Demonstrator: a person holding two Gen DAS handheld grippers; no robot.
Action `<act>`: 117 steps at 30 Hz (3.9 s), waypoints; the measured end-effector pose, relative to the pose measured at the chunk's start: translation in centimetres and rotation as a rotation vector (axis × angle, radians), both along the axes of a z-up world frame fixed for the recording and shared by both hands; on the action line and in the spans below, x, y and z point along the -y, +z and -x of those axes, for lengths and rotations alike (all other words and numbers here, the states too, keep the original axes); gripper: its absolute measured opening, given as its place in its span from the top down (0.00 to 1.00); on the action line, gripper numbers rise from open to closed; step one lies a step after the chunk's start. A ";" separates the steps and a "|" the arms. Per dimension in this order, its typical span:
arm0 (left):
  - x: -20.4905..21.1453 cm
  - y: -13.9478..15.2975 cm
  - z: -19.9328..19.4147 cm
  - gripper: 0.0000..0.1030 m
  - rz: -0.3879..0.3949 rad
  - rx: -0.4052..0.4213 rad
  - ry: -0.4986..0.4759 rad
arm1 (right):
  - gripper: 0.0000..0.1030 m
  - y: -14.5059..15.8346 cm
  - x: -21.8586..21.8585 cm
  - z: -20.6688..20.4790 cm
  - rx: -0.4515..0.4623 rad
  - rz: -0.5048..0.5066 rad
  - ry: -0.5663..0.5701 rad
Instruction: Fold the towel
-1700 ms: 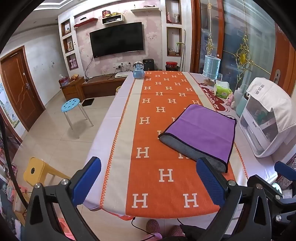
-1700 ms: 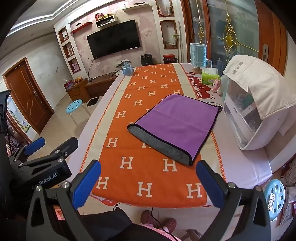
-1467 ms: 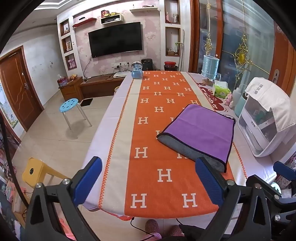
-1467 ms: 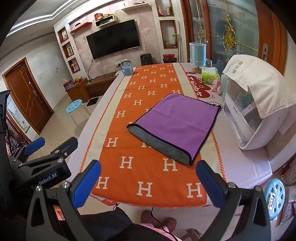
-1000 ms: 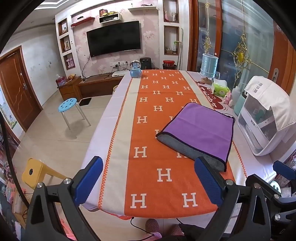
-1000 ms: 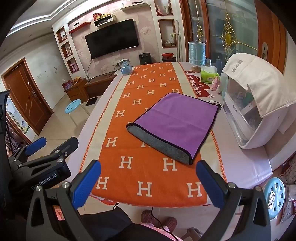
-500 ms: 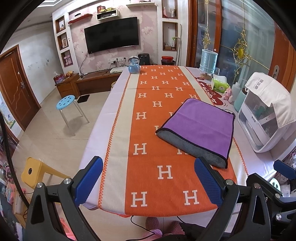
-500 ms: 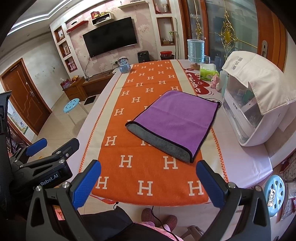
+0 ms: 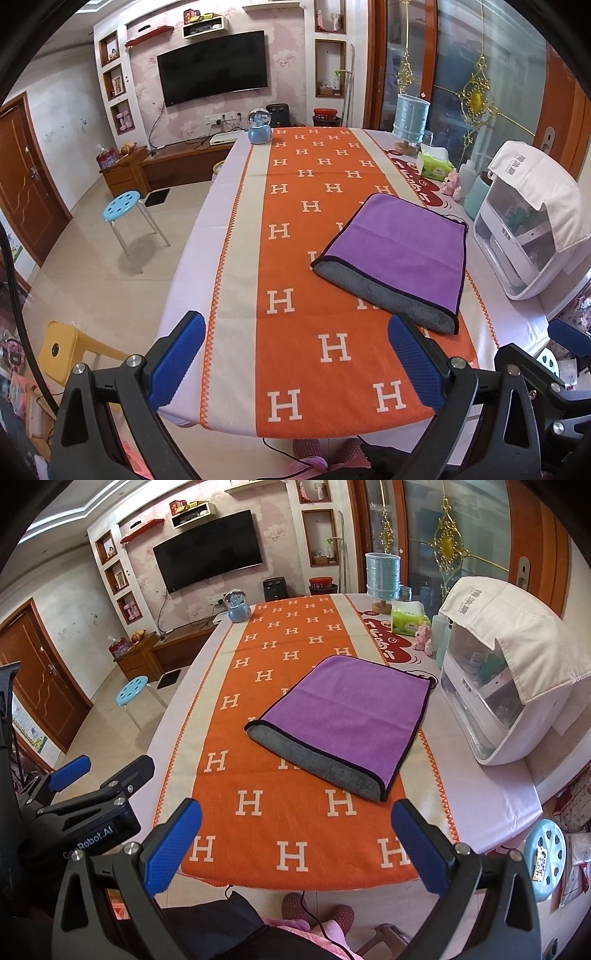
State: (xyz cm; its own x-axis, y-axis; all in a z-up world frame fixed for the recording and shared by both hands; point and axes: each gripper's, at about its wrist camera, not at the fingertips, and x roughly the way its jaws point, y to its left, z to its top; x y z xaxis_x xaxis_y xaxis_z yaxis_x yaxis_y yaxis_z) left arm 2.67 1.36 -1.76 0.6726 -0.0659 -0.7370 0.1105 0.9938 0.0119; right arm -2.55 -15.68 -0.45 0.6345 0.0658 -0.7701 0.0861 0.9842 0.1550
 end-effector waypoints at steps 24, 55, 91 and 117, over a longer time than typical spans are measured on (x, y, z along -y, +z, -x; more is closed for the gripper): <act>2.6 -1.6 -4.7 0.03 0.008 -0.043 -0.156 | 0.03 -1.7 1.6 -1.1 -0.007 -0.028 -0.129; 9.0 -10.0 -18.0 0.03 -0.172 -0.250 -0.385 | 0.11 -7.9 8.1 -10.9 -0.087 -0.009 0.018; 9.4 -18.9 -24.7 0.03 -0.133 -0.258 -0.738 | 0.55 -17.7 11.0 -11.7 -0.274 -0.067 0.160; 9.3 -20.3 -24.7 0.78 -0.156 -0.308 -0.757 | 0.87 -18.6 11.0 -12.1 -0.292 -0.088 0.169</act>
